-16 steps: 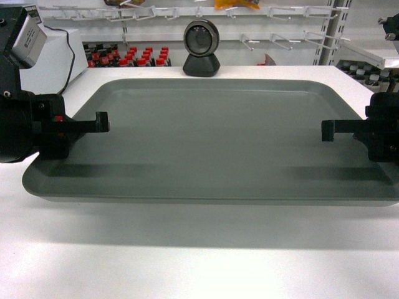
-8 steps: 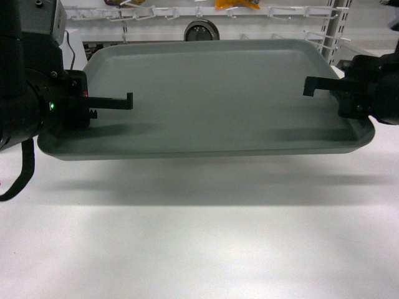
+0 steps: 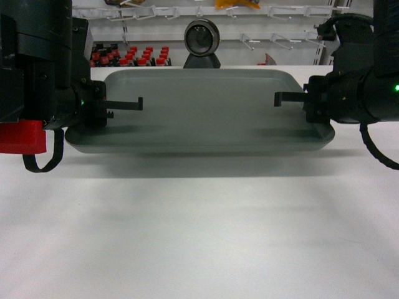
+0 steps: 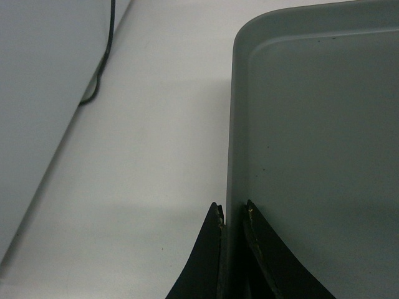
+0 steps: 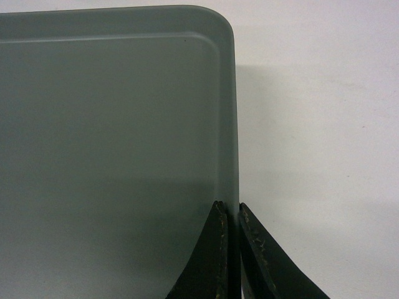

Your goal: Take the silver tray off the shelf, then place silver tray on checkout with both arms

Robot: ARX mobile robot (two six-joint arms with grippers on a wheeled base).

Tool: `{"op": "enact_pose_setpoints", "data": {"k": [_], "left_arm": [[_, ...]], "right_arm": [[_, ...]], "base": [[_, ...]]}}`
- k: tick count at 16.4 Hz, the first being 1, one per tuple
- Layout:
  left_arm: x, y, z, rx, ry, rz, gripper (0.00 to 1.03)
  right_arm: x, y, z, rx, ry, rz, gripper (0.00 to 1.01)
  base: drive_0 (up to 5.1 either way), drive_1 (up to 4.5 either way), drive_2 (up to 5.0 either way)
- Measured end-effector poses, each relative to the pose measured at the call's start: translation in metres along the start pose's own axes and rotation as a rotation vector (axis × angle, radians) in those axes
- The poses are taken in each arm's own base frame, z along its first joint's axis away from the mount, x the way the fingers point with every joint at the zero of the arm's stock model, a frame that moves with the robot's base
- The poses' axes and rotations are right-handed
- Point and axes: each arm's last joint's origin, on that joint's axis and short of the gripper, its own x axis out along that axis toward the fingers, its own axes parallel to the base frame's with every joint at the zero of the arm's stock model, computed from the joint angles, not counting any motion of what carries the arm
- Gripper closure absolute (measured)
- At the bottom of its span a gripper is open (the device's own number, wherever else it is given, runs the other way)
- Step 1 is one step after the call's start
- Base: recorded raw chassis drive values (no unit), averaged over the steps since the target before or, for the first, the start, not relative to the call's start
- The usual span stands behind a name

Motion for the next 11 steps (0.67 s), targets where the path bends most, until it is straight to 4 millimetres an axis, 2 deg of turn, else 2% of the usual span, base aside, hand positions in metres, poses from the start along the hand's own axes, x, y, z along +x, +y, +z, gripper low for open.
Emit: {"op": "enact_pose_setpoints", "data": {"k": [2,4,8,9,11], "left_arm": [[0.004,-0.002,-0.006,0.008,0.028,-0.001,0.98],[0.018,-0.009,-0.019,-0.014,0.073,-0.031,0.98],[0.021,-0.011,-0.020,-0.035,0.086,-0.035,0.99],[0.022,-0.011,-0.019,-0.046,0.084,-0.034,0.96],[0.023,-0.010,-0.016,-0.070,0.069,0.030,0.78]], "right_arm": [[0.008,-0.001,-0.007,-0.010,0.043,-0.009,0.99],[0.019,-0.006,-0.020,-0.011,0.075,-0.048,0.99],[0.023,-0.008,-0.022,-0.012,0.059,-0.056,0.99],[0.024,-0.008,-0.023,-0.012,0.056,-0.055,0.99],[0.024,-0.008,-0.024,-0.016,0.060,-0.048,0.97]], "base": [[0.0,0.00,0.0],[0.0,0.00,0.0],[0.0,0.00,0.0],[0.0,0.00,0.0],[0.0,0.00,0.0]]}}
